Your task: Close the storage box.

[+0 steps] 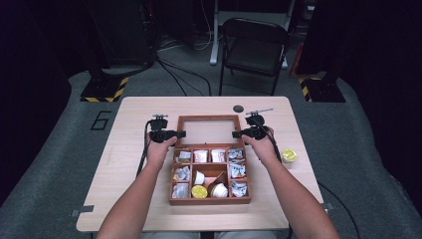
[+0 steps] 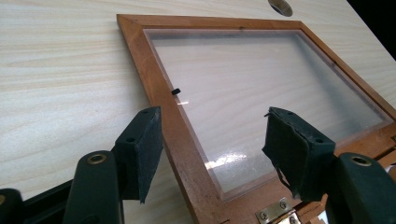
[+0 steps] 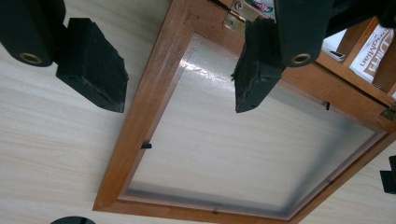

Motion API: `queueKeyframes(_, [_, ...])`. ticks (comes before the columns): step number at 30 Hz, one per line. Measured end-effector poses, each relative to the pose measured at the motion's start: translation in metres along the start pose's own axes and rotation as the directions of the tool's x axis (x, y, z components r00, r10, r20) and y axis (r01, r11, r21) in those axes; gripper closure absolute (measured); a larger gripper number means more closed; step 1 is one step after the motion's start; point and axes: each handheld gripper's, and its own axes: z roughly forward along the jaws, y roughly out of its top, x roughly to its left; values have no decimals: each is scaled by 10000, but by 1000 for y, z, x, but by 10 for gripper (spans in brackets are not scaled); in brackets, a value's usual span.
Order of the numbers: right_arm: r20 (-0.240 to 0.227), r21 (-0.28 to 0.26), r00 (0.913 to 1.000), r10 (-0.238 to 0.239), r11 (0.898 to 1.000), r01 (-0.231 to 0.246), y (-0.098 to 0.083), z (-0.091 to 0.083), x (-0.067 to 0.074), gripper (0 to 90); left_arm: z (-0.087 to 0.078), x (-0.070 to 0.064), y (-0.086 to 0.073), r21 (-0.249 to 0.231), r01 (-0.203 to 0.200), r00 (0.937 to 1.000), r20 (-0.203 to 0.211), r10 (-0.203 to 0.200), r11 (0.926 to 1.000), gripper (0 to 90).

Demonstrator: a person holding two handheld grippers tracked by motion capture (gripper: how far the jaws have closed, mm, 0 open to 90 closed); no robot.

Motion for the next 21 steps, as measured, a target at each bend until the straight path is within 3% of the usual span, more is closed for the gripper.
queueKeyframes(7, [-40,147,9998,201,9997,-200,-1,5,0,343,4,-1,-1,112,148,9997,184,-151,9998,365])
queueKeyframes(21, [-301,464,9983,497,9978,-482,-4,17,-3,334,11,3,-4,508,372,9992,117,-378,9980,348])
